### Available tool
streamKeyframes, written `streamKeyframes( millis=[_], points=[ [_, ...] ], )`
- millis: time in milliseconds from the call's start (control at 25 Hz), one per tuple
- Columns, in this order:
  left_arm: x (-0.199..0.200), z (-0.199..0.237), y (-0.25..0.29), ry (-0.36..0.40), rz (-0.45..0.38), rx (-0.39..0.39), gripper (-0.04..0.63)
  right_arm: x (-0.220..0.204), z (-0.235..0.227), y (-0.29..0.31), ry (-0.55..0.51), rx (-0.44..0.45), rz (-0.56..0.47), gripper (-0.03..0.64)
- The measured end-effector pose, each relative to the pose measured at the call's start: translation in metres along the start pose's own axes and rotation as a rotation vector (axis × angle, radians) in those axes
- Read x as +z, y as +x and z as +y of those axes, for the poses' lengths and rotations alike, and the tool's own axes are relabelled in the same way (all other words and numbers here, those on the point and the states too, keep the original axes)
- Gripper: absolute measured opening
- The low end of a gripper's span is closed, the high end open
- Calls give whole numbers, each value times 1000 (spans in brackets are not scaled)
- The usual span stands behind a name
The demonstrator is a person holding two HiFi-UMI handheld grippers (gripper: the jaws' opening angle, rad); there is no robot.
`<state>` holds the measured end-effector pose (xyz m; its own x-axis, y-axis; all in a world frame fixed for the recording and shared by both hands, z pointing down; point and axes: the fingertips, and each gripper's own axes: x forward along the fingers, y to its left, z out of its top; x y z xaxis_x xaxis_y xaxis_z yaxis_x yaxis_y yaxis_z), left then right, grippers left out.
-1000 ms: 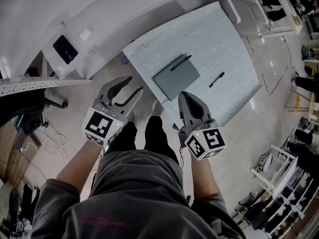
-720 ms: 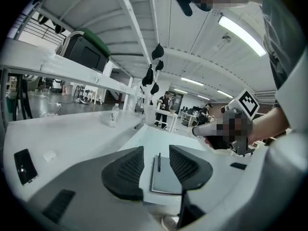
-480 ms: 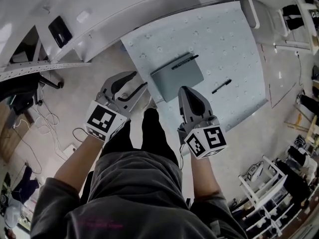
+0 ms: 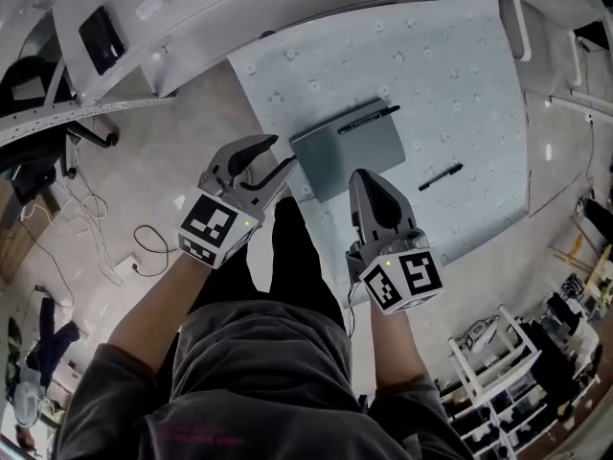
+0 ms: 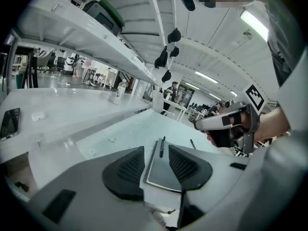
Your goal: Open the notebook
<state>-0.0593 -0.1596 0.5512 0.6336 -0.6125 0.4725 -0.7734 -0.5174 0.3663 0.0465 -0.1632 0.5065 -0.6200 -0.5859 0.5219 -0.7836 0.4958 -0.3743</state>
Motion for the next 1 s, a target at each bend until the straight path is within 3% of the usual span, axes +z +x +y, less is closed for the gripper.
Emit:
streamKeyframes(
  millis=[1000],
  points=[
    [-81, 15, 60, -167, 101, 9, 146, -67, -38, 23, 66, 7, 120, 3]
  ],
)
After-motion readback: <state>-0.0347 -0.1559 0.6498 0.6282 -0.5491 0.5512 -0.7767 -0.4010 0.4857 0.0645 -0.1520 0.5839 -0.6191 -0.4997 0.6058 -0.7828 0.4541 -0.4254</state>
